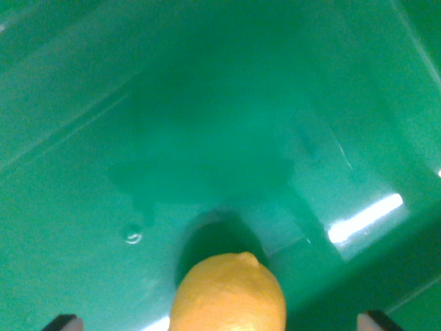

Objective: Pick fruit

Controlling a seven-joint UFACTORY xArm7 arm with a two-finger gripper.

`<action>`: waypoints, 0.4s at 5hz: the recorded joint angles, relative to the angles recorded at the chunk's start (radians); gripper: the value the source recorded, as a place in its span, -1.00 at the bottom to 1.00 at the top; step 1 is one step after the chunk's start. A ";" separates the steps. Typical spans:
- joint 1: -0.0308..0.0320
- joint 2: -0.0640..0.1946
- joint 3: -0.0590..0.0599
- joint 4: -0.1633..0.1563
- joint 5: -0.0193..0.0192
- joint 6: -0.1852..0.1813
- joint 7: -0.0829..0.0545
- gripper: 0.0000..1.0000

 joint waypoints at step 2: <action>-0.0022 0.009 0.000 -0.031 0.0009 -0.031 0.021 -1.00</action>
